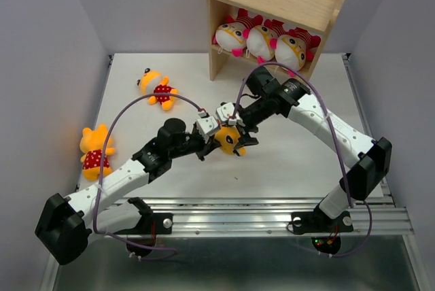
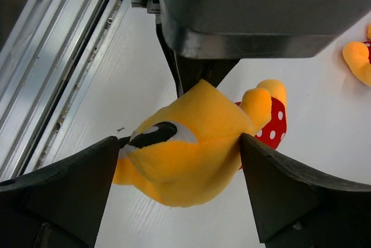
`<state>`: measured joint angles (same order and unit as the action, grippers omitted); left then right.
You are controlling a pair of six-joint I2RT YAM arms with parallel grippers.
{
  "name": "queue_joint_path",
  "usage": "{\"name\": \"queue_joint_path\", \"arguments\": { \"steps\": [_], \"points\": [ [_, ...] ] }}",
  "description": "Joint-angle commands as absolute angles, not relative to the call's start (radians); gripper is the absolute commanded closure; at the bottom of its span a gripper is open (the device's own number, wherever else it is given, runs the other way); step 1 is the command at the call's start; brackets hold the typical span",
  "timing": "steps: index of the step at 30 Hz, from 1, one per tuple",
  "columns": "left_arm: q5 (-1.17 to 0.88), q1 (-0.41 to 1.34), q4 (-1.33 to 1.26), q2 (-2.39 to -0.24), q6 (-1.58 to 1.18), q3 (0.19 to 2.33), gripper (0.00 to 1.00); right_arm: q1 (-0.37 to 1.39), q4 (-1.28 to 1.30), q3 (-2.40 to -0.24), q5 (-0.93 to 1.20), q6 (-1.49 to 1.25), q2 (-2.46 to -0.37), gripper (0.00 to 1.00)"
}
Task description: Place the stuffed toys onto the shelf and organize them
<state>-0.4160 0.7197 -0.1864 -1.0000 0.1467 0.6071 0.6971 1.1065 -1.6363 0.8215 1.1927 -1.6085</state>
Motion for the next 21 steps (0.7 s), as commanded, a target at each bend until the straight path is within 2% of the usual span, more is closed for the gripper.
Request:
{"name": "queue_joint_path", "arguments": {
  "steps": [1,2,3,4,6,7,9,10,12,13,16,17,18,19,21],
  "points": [
    [-0.436,0.719,-0.227,-0.988,0.192,0.664,1.00,0.723,0.983,-1.614,0.758,1.154,-1.562,0.19],
    [-0.433,0.719,-0.247,-0.977,0.187,0.655,1.00,0.735,0.974,-1.599,0.726,1.152,-1.559,0.32],
    [-0.431,0.719,-0.262,-0.971,0.183,0.649,1.00,0.735,0.960,-1.589,0.716,1.154,-1.555,0.40],
    [-0.430,0.719,-0.276,-0.963,0.169,0.643,1.00,0.735,0.954,-1.580,0.707,1.152,-1.548,0.57],
    [-0.425,0.719,-0.320,-0.944,0.152,0.617,1.00,0.735,0.930,-1.548,0.683,1.151,-1.539,0.70],
    [-0.416,0.719,-0.333,-0.936,0.138,0.609,1.00,0.735,0.920,-1.539,0.666,1.149,-1.533,0.81],
    [-0.404,0.718,-0.362,-0.916,0.123,0.589,1.00,0.735,0.885,-1.508,0.650,1.131,-1.514,0.90],
    [-0.388,0.716,-0.373,-0.913,0.115,0.584,1.00,0.735,0.874,-1.503,0.640,1.118,-1.509,0.99],
    [-0.353,0.712,-0.382,-0.893,0.068,0.578,1.00,0.735,0.830,-1.517,0.629,1.051,-1.503,0.99],
    [-0.291,0.707,-0.393,-0.885,0.039,0.580,0.88,0.735,0.813,-1.528,0.608,1.020,-1.503,0.99],
    [-0.143,0.681,-0.394,-0.830,-0.110,0.595,0.31,0.735,0.740,-1.589,0.531,0.910,-1.505,0.99],
    [-0.121,0.667,-0.394,-0.792,-0.132,0.603,0.21,0.735,0.706,-1.609,0.506,0.881,-1.506,0.99],
    [-0.100,0.660,-0.390,-0.773,-0.181,0.609,0.07,0.735,0.695,-1.630,0.485,0.833,-1.511,0.99],
    [-0.031,0.652,-0.356,-0.737,-0.213,0.620,0.01,0.735,0.683,-1.675,0.451,0.813,-1.511,0.99],
    [0.033,0.631,-0.312,-0.704,-0.273,0.659,0.01,0.735,0.638,-1.724,0.419,0.749,-1.514,0.99]
  ]
}}
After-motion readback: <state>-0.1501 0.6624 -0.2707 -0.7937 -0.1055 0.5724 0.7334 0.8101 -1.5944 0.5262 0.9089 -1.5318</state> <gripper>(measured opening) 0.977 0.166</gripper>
